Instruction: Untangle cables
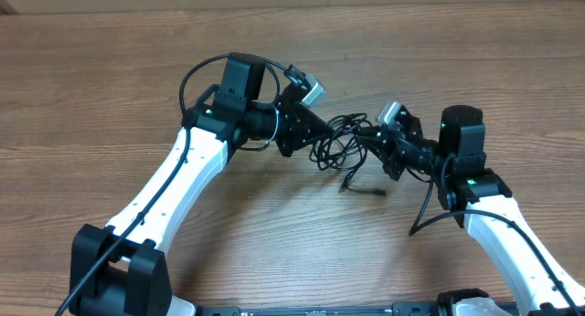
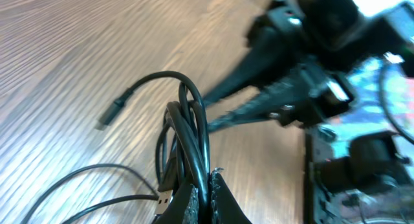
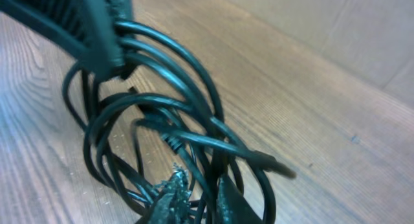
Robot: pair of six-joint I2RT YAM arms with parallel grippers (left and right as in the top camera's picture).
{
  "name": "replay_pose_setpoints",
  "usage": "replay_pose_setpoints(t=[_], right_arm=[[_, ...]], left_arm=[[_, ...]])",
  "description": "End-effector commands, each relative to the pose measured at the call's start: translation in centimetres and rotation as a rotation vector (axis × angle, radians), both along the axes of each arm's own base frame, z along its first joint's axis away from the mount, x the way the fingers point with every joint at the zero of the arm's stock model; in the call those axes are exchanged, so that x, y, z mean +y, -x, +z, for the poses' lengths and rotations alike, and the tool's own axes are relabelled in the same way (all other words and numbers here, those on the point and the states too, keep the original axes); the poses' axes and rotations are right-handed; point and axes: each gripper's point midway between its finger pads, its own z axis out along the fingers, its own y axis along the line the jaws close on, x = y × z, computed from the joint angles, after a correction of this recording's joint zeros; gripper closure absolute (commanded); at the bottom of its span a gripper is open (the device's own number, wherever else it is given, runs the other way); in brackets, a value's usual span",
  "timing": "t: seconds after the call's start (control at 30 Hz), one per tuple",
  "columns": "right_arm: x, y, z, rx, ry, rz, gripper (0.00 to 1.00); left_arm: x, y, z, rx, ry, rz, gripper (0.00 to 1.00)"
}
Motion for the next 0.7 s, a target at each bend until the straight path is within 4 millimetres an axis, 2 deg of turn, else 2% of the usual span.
replay_pose_setpoints(t=[0.0, 0.07, 0.23, 0.3, 0.37, 0.47, 0.67], right_arm=[[0.1, 0.1, 0.7, -0.008, -0.004, 0.006, 0.94], [0.1, 0.4, 0.5, 0.009, -0.006, 0.012, 0.96], [0.1, 0.6, 0.3, 0.025, -0.007, 0.017, 0.96], [0.1, 0.6, 0.3, 0.024, -0.007, 0.016, 0.79], [0.1, 0.5, 0.4, 0.018, -0.007, 0.016, 0.58], [0.2, 0.3, 0.7, -0.003, -0.01, 0.016, 0.44], [0.2, -0.2, 1.5, -0.047, -0.015, 0.016, 0.44]], left_arm=[[0.8, -1.6, -1.4, 0.049, -0.08, 0.136, 0.96], [1.0, -1.8, -1.6, 0.057, -0.09, 0.158, 0.96], [0.8, -1.7, -1.4, 0.064, -0.078, 0.152, 0.96], [0.5, -1.4, -1.0, 0.07, -0.055, 0.129, 0.96], [0.3, -1.1, -0.7, 0.073, -0.034, 0.109, 0.96], [-0.1, -0.5, -0.2, 0.054, -0.002, 0.054, 0.96], [-1.0, 1.2, 1.6, 0.033, 0.101, -0.074, 0.95]])
